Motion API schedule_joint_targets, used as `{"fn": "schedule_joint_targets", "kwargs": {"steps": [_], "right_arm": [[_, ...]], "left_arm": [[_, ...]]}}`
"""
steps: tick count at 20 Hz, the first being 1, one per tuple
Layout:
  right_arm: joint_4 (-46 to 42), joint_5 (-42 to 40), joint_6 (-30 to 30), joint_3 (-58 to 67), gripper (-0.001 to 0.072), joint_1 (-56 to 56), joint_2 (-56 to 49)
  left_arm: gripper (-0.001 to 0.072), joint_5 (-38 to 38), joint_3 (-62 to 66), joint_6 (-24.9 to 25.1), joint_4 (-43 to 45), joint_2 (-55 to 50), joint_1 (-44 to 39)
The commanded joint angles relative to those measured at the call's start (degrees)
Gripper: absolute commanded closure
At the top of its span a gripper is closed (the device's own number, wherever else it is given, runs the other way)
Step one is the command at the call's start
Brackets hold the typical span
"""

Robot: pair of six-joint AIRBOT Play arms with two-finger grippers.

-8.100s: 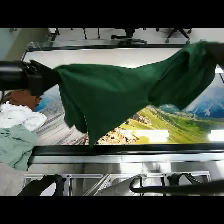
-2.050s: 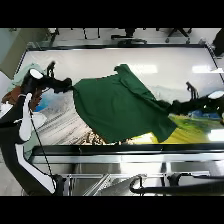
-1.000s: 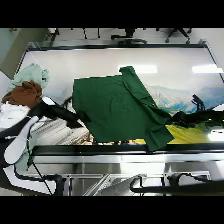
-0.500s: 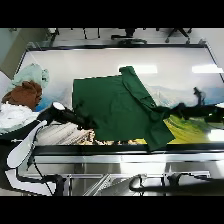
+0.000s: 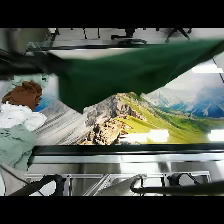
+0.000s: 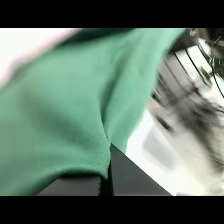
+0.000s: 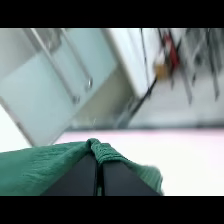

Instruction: Fold the shirts.

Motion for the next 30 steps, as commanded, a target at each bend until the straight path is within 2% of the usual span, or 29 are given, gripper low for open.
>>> {"fn": "schedule_joint_targets", "kwargs": {"steps": [1,3,6,10,14,17,18,21,25,26,27,28,30], "right_arm": [[1.5,-8.6,-4.0,8.1,0.0695,-1.0,6.4],[-1.3,-9.3,-4.0,8.7,0.0695,-1.0,8.3],[-1.9,-8.3,-4.3,8.6,0.0695,-1.0,8.4],[-1.9,-1.5,-6.6,6.8,0.0695,-0.5,4.9],[-4.6,-0.9,-9.2,-4.4,0.0695,7.0,-4.0],[-16.0,-10.4,-9.9,-9.4,0.0695,14.4,-15.7],[-16.9,-12.3,-9.9,-9.3,0.0695,15.7,-20.3],[-13.4,-17.6,-9.9,-9.2,0.0694,18.0,-33.2],[-11.8,-20.7,-10.5,-9.2,0.0688,19.6,-41.1],[-11.8,-20.4,-10.4,-9.2,0.0600,19.3,-41.1],[-11.8,-19.8,-10.4,-9.1,0.0447,18.6,-40.4],[-12.5,-18.6,-10.4,-9.1,0.0389,17.1,-39.0],[-15.8,-14.1,-8.6,-9.1,0.0387,12.5,-34.9]], "left_arm": [[0.0696,3.9,17.9,-1.4,-0.1,5.6,4.3],[0.0696,4.0,17.6,-2.2,1.7,8.7,6.7],[0.0696,4.0,6.9,-1.4,1.7,12.7,9.4],[0.0696,4.2,-3.2,2.4,1.7,9.3,5.4],[0.0695,4.8,-9.5,6.0,2.5,-3.0,-3.3],[0.0695,9.4,-11.8,5.9,14.2,-14.3,-6.5],[0.0695,11.8,-11.9,5.9,17.3,-18.6,-6.7],[0.0695,16.5,-8.5,5.9,17.6,-31.6,-6.3],[0.0689,14.8,4.1,5.8,17.6,-44.4,-6.4],[0.0675,13.0,7.3,5.3,17.7,-46.1,-6.3],[0.0374,10.8,9.8,4.9,17.8,-46.9,-5.9],[0.0045,8.7,12.0,4.7,18.2,-46.9,-5.2],[0.0035,3.2,15.8,3.0,18.4,-46.0,-2.5]]}}
